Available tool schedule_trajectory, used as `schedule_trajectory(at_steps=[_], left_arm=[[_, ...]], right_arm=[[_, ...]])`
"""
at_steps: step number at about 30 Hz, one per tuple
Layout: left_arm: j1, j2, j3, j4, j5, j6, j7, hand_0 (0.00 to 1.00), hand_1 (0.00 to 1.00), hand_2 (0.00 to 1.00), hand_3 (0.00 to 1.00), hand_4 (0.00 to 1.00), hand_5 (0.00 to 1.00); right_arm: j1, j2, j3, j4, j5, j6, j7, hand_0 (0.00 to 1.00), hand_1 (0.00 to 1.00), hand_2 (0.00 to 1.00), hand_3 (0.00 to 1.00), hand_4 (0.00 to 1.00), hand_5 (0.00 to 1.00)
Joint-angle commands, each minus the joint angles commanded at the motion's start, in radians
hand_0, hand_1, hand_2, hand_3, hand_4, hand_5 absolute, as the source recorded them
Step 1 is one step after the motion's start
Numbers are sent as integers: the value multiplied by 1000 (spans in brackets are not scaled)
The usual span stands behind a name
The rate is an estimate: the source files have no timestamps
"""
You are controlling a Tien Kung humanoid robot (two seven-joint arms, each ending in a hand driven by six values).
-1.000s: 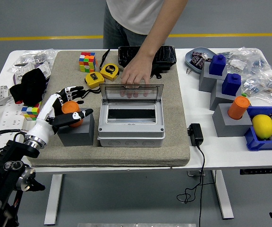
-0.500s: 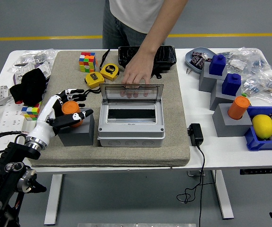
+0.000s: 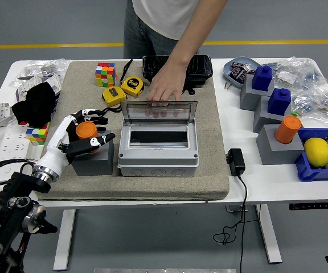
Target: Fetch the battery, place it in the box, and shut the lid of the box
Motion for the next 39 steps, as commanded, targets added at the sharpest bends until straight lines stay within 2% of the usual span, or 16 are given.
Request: schedule_trajectory(at_steps=[6,7,12,13,18,19,39], left_arm=[[0,1,3,-4,13,14,4,517,598,514,519,998,2],[-1,1,4,-4,15,16,5,490,551,486,502,998,2],[-5,2,7,-8,42,34,14,490,551,486,502,998,2],[-5,2,8,-8,45,37,14,464,486,441,473,943,2],[-8,2,11,-12,61,56,18,464,486,441,473,943,2],[-8,2,12,-12,61,58,17,414,458,411,443,925,2],[-6,-6,34,-4,47,95,3,390,449,391,426,912,2]], right_arm=[[-1,-1,3,0,-2,0,0,877,840,784,829,998,998],[0,-1,3,0,-2,0,0,877,840,784,829,998,998],[2,-1,7,0,-3,0,1,877,840,784,829,998,998],[2,-1,8,0,-3,0,1,874,840,784,829,998,998],[3,-1,11,0,-5,0,1,874,840,784,829,998,998],[3,-1,11,0,-4,1,2,874,840,784,829,998,998],[5,-2,35,0,-17,1,2,874,840,784,829,998,998]])
